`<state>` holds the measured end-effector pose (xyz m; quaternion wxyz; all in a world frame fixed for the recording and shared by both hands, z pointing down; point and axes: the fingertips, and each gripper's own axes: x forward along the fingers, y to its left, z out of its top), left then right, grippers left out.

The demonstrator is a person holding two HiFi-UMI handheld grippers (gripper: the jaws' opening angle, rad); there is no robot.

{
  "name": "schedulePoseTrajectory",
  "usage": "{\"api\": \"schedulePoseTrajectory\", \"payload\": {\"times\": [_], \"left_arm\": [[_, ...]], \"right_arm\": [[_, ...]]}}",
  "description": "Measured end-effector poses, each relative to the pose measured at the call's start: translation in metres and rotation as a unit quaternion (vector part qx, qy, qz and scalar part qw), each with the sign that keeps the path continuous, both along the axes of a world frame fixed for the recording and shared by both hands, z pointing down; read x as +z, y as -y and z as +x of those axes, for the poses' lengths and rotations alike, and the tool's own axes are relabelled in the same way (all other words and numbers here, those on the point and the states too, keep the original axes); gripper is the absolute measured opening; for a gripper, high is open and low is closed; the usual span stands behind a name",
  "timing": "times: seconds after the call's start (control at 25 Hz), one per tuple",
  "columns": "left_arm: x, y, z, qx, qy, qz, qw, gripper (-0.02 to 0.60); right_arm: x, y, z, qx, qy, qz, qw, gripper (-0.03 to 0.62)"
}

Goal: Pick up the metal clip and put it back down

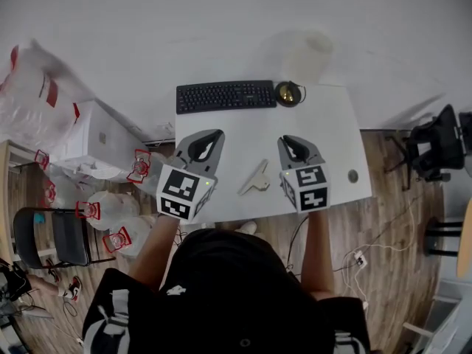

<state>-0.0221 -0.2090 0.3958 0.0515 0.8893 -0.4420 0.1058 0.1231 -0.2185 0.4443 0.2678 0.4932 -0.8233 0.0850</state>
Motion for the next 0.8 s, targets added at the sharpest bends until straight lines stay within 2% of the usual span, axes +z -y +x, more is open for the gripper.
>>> {"api": "schedulePoseTrajectory", "payload": {"times": [0.16,0.36,0.56,0.8], "left_arm": [[-0.019,0.002,0.003,0.003,-0.004,0.027,0.9996,0.022],[-0.041,0.002,0.007,0.006,0.006,0.053,0.9986,0.021],[-0.060,0.002,0.012,0.010,0.000,0.079,0.9968,0.021],[-0.073,-0.003,0.014,0.017,0.000,0.090,0.9958,0.021]], "right_arm": [[-0.039,0.004,0.002,0.015,0.010,0.065,0.998,0.043],[-0.086,0.000,0.008,0.039,0.033,0.145,0.988,0.035],[-0.104,-0.002,0.015,0.052,0.050,0.170,0.983,0.035],[-0.100,-0.004,0.013,0.049,0.055,0.165,0.984,0.034]]}}
